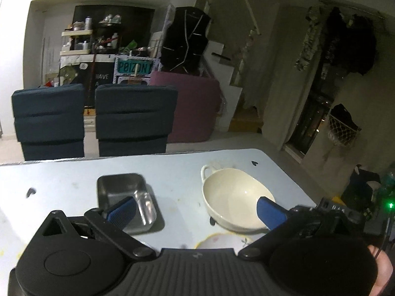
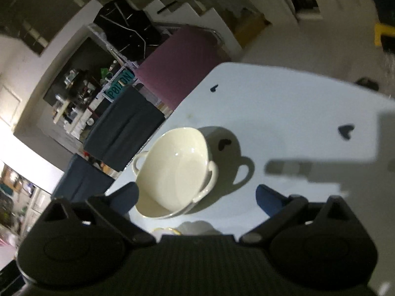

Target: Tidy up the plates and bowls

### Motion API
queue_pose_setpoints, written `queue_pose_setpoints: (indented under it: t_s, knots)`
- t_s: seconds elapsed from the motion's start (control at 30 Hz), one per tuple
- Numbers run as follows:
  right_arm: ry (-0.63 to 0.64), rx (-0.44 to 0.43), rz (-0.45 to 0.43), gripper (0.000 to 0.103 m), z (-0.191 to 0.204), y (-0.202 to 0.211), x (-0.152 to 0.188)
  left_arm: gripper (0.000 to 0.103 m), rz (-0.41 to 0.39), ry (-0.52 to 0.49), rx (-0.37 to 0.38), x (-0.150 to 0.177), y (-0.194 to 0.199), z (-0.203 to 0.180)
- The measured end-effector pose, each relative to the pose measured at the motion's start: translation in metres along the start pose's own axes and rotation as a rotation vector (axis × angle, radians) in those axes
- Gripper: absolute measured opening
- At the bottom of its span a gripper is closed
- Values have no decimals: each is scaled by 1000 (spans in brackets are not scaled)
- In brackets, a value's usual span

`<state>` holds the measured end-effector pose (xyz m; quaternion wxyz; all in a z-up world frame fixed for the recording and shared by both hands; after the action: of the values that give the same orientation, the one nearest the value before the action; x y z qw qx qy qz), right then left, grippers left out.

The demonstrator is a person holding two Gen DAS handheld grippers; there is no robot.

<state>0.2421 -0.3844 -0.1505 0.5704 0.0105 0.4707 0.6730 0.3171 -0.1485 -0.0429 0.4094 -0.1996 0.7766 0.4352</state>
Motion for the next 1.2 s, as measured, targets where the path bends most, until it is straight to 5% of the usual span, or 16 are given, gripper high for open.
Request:
queue_pose_setpoints:
  t_s: [0.57, 0.67, 0.97, 1.2]
  knots:
    - [-133, -4, 111, 43, 4, -48, 16, 78, 73, 51, 40, -5, -103, 18]
    - [-217, -8, 130, 18, -1, -50, 18, 77, 82, 69, 40, -5, -114, 21]
    - [-122, -3, 98, 15, -3, -46, 9, 76, 98, 97, 59, -7, -144, 22]
    - [-82, 25, 19, 11, -13, -51, -14, 66, 126, 135, 69, -7, -176, 25]
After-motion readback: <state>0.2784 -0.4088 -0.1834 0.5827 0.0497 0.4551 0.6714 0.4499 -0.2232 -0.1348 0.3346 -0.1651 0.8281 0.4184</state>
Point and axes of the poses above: each gripper's, at about its wrist camera, not at the fingertips, and y roughly against the way its jaws point, z to its left, x to its underside, the point moved 2 cm from there along -y, roughly the way its jaws point, and after that the axes turned 7 degrees about x, right-handed, at the moved point
